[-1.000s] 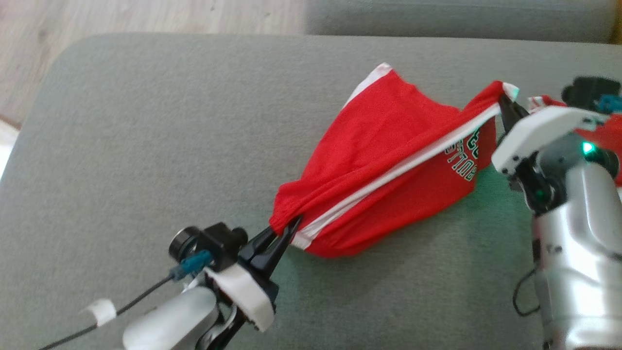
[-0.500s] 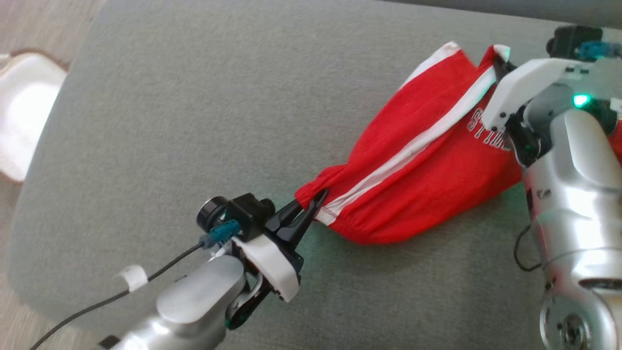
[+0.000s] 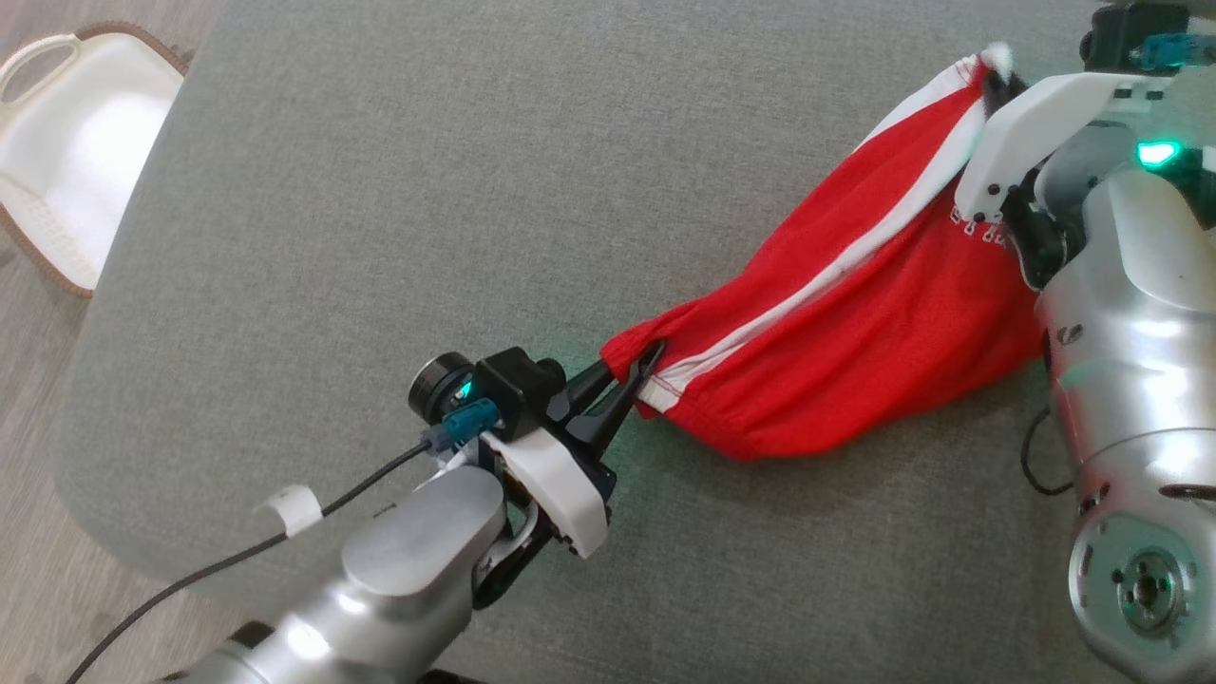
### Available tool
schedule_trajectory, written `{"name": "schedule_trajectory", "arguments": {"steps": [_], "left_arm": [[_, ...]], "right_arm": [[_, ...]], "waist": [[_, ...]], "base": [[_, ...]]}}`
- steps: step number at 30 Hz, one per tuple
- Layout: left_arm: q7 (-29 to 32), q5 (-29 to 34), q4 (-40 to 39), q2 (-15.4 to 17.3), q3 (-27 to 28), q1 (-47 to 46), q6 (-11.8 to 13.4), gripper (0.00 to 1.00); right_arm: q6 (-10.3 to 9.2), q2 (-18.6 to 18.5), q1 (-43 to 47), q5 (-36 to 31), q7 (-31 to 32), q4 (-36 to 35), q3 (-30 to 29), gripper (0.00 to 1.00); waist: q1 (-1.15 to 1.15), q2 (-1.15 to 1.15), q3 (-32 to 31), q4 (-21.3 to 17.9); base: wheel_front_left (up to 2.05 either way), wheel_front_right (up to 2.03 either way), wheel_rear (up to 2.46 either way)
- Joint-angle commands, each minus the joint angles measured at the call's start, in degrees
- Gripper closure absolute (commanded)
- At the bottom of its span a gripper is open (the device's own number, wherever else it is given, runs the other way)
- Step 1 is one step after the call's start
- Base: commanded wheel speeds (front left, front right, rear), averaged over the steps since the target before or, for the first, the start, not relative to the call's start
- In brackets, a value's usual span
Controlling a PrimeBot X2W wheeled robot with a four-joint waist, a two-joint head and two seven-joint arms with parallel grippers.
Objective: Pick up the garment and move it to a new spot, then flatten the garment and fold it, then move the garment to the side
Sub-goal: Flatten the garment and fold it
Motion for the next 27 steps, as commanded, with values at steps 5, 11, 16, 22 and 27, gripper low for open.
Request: {"name": "schedule_trajectory", "arguments": {"steps": [5,11,16,22,27], "left_arm": [[-0.73,0.65,0.06,0.36,5.84,-2.75,0.26,0.00],[-0.76,3.11,-4.61,2.30,15.19,-1.07,2.60,0.00],[-0.77,6.00,-9.86,3.72,23.87,2.41,4.90,0.00],[-0.77,10.29,-16.97,3.78,34.77,8.31,7.84,0.00],[-0.77,13.31,-20.92,2.49,42.21,13.77,8.69,0.00]], "right_arm": [[-0.05,0.86,-4.97,-0.87,-3.00,0.86,0.86,0.00],[-0.05,0.86,-7.81,4.21,-7.35,3.91,6.39,0.00],[-0.05,0.86,-8.11,11.71,-12.05,3.44,15.00,0.00],[-0.05,0.32,-3.26,17.19,-18.04,-2.41,22.85,0.00],[-0.05,-1.32,4.41,21.79,-21.75,-9.72,27.89,0.00]], "waist": [[-0.01,0.00,-0.03,-1.21],[-0.01,0.00,-1.20,-4.16],[-0.01,0.00,-3.33,-7.71],[-0.01,0.00,-6.41,-12.25],[-0.01,0.00,-8.65,-15.31]], "base": [[0.00,0.00,0.00],[0.00,0.00,0.00],[0.00,0.00,0.00],[0.00,0.00,0.00],[0.00,0.00,0.00]]}}
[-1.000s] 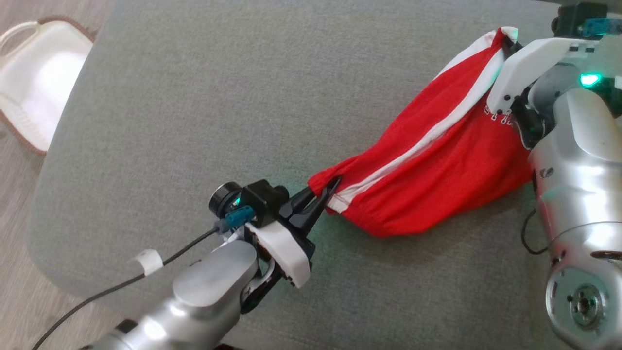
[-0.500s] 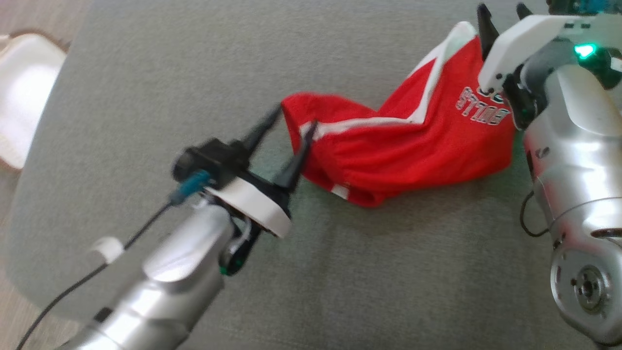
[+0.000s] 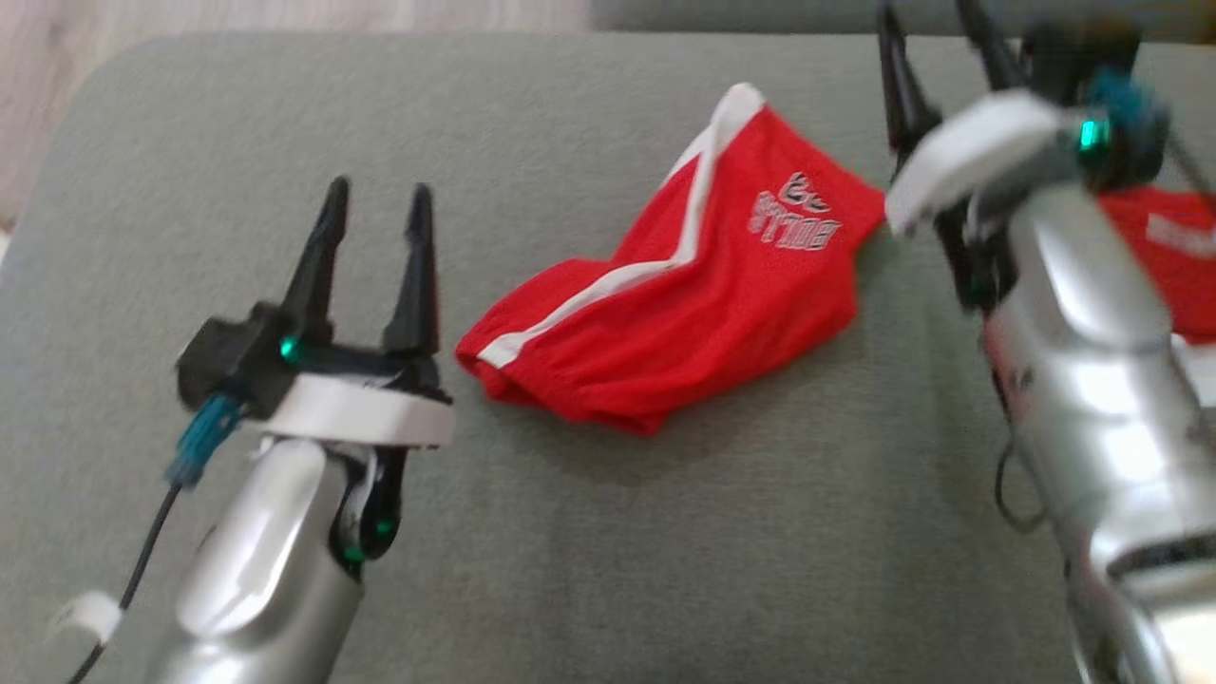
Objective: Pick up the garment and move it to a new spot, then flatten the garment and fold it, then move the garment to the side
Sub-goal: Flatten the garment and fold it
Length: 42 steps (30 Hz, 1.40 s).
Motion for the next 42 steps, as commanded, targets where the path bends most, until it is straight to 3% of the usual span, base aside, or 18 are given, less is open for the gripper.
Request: {"name": "schedule_trajectory", "arguments": {"steps": [1,6,16,26,32,37,42], "left_arm": [[-0.29,1.58,-2.85,0.62,4.29,0.61,0.54,0.00],[-0.29,5.45,-4.63,-0.82,9.19,6.53,0.42,0.00],[-0.29,12.18,-5.89,-4.93,13.78,15.70,-1.68,0.00],[-0.29,15.50,-5.12,-7.90,15.36,14.96,-5.49,0.00],[-0.29,16.03,-3.89,-8.75,14.70,13.52,-6.72,0.00],[-0.29,15.94,-2.79,-9.03,13.85,12.81,-7.33,0.00],[-0.29,15.16,-2.48,-9.12,13.00,12.17,-7.48,0.00]], "right_arm": [[-0.05,-0.14,2.41,1.92,-1.45,-4.70,2.17,0.00],[-0.05,-0.47,13.02,7.47,-2.37,-12.65,0.62,0.00],[-0.05,1.24,29.49,4.91,-1.32,-25.46,-4.46,0.00],[-0.05,2.21,31.90,2.85,5.90,-33.59,-7.12,0.00],[-0.05,2.38,27.40,7.71,11.52,-29.15,-9.23,0.00],[-0.05,2.40,22.46,13.31,14.90,-19.56,-11.64,0.00],[-0.05,2.40,17.49,11.25,15.80,-8.33,-14.66,0.00]], "waist": [[0.01,0.00,-2.26,-2.50],[0.01,0.00,-4.22,-5.00],[0.01,0.00,-5.52,-6.40],[0.01,0.00,-2.42,-2.99],[0.01,0.00,0.12,0.85],[0.01,0.00,1.50,4.16],[0.01,0.00,2.30,6.81]], "base": [[0.00,0.00,0.00],[0.00,0.00,0.00],[0.00,0.00,0.00],[0.00,0.00,0.00],[0.00,0.00,0.00],[0.00,0.00,0.00],[0.00,0.00,0.00]]}}
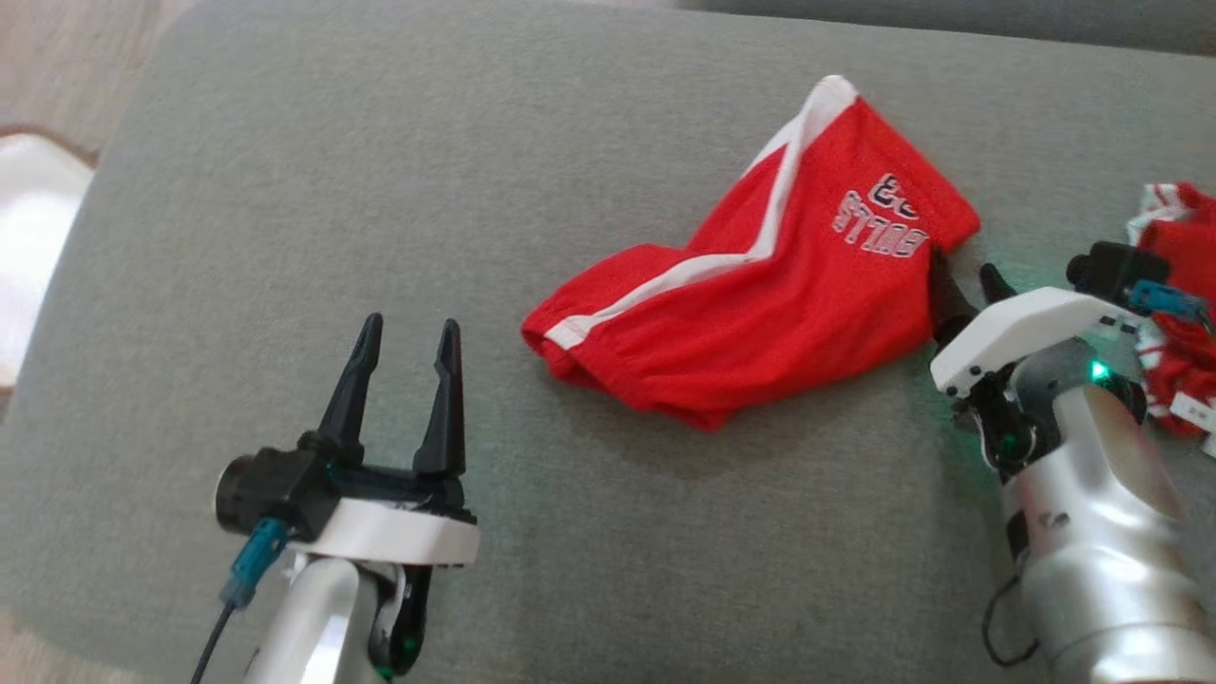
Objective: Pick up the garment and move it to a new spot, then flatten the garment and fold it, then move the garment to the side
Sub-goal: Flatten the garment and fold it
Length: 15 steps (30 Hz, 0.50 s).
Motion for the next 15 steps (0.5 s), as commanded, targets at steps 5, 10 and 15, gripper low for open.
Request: {"name": "schedule_trajectory", "arguments": {"steps": [5,10,15], "left_arm": [[-0.29,-1.50,-1.94,0.13,-0.14,-3.14,0.41,0.00],[-0.29,-2.27,-2.22,0.12,-0.88,-3.62,0.91,0.00],[-0.29,-2.82,-2.43,0.12,-1.14,-4.11,1.39,0.00]], "right_arm": [[-0.05,0.60,-7.26,-1.93,0.09,8.65,-1.36,0.00],[-0.05,0.60,-11.36,-3.11,0.24,15.79,-2.49,0.00],[-0.05,0.61,-13.86,-4.51,-0.08,19.28,-1.50,0.68]], "waist": [[-0.01,0.00,1.36,3.17],[-0.01,0.00,2.28,4.20],[-0.01,0.00,3.04,4.45]], "base": [[0.00,0.00,0.00],[0.00,0.00,0.00],[0.00,0.00,0.00]]}}
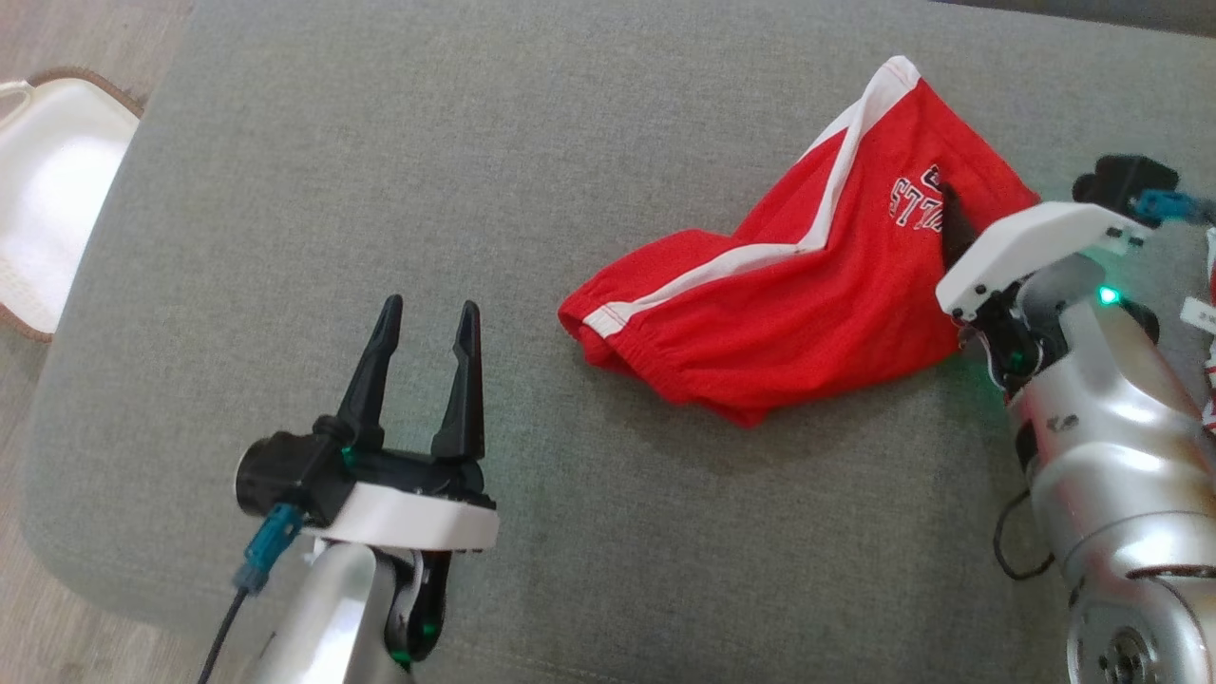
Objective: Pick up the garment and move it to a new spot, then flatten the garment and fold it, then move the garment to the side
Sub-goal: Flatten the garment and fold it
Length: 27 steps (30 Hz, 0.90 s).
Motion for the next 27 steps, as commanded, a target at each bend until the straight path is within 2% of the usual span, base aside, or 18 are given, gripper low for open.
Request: {"name": "schedule_trajectory", "arguments": {"steps": [1,9,14,20,27], "left_arm": [[-0.29,-0.55,-2.07,0.22,1.62,-2.39,0.28,0.00],[-0.29,-1.86,-2.28,0.22,1.32,-3.17,0.85,0.00],[-0.29,-1.91,-2.45,0.22,1.83,-2.79,1.09,0.00],[-0.29,-1.48,-2.51,0.22,2.50,-2.27,0.78,0.00],[-0.29,-0.85,-2.47,0.22,2.62,-1.18,0.82,0.00]], "right_arm": [[-0.05,1.66,0.41,-0.42,0.39,1.02,1.77,1.00],[-0.05,1.66,-2.81,0.35,-2.95,-0.35,3.53,1.00],[-0.05,1.66,-1.51,6.81,-4.47,-5.89,3.09,1.00],[-0.05,1.49,3.78,11.33,-5.47,-13.45,1.04,1.00],[-0.05,1.60,12.88,11.13,-6.75,-21.30,-4.14,1.00]], "waist": [[0.00,0.00,0.30,-0.03],[0.00,0.00,0.72,-1.44],[0.00,0.00,-0.39,-4.35],[0.00,0.00,-1.61,-7.91],[0.00,0.00,-3.71,-10.72]], "base": [[0.00,0.00,0.00],[0.00,0.00,0.00],[0.00,0.00,0.00],[0.00,0.00,0.00],[0.00,0.00,0.00]]}}
